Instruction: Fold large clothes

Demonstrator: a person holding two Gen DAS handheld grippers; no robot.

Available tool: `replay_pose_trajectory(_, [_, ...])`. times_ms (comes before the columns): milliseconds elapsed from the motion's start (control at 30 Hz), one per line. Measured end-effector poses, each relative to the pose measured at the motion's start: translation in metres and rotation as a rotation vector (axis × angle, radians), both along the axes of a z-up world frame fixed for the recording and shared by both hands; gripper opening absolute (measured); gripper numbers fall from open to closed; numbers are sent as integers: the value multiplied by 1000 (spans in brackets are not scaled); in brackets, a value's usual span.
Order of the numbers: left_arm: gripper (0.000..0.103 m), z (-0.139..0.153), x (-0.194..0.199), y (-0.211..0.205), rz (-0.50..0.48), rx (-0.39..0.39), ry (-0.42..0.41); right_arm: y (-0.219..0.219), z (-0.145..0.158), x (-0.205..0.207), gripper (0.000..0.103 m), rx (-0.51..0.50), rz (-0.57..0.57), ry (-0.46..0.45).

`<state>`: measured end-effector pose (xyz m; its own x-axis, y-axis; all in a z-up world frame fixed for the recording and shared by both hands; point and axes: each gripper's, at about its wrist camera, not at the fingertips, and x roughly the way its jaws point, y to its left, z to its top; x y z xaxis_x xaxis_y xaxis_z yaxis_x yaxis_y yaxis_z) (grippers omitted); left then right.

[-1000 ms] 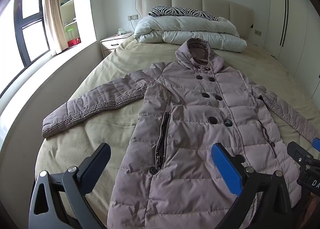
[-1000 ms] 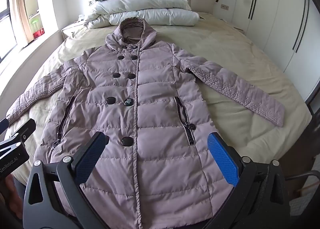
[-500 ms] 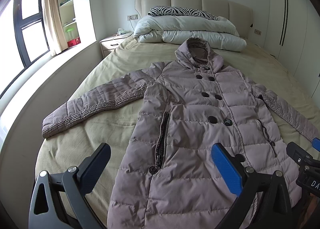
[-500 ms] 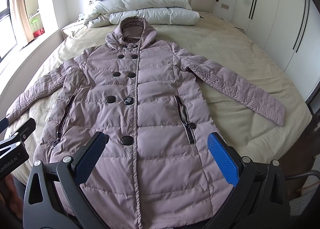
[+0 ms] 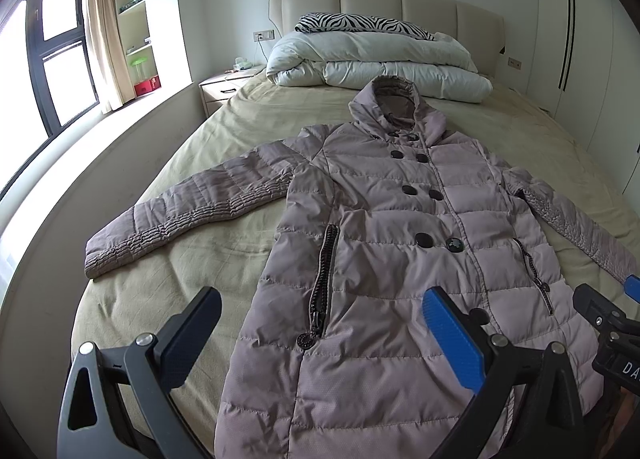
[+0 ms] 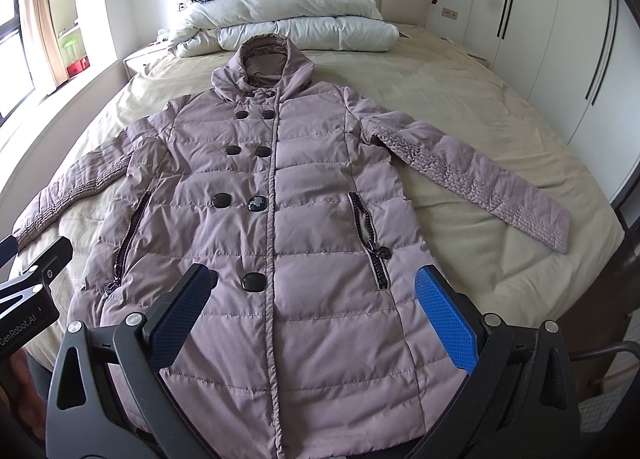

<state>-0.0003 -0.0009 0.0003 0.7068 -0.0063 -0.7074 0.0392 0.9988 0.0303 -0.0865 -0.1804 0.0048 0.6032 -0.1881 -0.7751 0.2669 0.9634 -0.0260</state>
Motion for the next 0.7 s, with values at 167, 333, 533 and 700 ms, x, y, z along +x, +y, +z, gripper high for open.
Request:
replay_pose_trajectory(167, [103,0,0,0,-1,0,1,0,0,0,103,-1,0,0])
replay_pose_trajectory(333, [103,0,0,0,0,1,0,0,0,-1,103,0,0,0])
replay_pose_trajectory(533, [103,0,0,0,0,1,2,0,-2,-1,103,0,0,0])
replay_pose_trajectory(700, [103,0,0,0,0,2,1,0,-3,-1,103,1,0,1])
